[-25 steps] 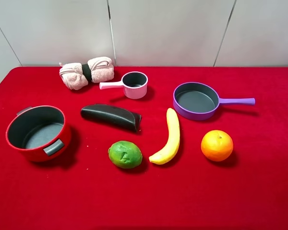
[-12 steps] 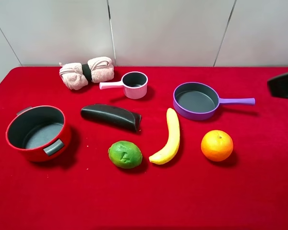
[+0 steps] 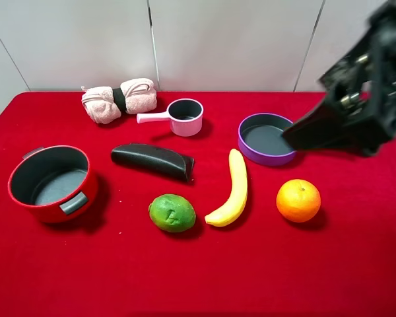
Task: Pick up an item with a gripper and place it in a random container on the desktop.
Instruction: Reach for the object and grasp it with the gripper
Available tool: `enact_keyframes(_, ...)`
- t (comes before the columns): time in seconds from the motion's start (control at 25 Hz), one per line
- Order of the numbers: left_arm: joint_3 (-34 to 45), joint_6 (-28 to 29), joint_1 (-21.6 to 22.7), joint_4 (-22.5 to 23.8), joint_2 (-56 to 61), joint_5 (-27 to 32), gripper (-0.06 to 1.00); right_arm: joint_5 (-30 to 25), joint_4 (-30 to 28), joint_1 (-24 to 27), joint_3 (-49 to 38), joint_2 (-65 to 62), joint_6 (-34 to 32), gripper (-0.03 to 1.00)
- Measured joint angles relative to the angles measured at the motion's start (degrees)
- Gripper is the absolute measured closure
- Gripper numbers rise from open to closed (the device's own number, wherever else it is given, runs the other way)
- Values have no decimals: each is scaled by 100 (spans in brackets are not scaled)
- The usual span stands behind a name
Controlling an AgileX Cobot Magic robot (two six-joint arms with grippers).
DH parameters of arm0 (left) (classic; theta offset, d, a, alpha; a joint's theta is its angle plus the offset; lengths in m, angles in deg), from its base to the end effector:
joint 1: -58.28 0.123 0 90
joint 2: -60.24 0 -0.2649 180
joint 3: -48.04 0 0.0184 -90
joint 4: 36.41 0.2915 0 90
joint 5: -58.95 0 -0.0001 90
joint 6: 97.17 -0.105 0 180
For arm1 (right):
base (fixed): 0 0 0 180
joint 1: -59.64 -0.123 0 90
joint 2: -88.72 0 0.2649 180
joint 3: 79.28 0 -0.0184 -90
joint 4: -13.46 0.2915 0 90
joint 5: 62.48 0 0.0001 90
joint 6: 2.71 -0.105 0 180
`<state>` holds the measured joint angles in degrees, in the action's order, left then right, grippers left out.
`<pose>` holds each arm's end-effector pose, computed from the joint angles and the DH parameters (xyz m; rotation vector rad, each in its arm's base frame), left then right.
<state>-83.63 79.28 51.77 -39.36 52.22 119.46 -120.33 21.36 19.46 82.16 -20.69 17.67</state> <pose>0.0628 -0.0119 0.2894 0.1811 2.0318 -0.0940 0.1910 0.1773 0.3083 -1.2580 2.2540 0.3077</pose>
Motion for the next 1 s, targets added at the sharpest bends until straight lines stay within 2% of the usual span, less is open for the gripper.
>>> enact_keyframes(0.16,0,0,0,0,0,0,-4,91,0,-473,4,470,0,27)
enact_keyframes(0.4,0,0,0,0,0,0,-4,634,0,-931,4,1152,244,27)
enact_keyframes(1.0,0,0,0,0,0,0,-4,1377,0,-1012,177,2509,466,27)
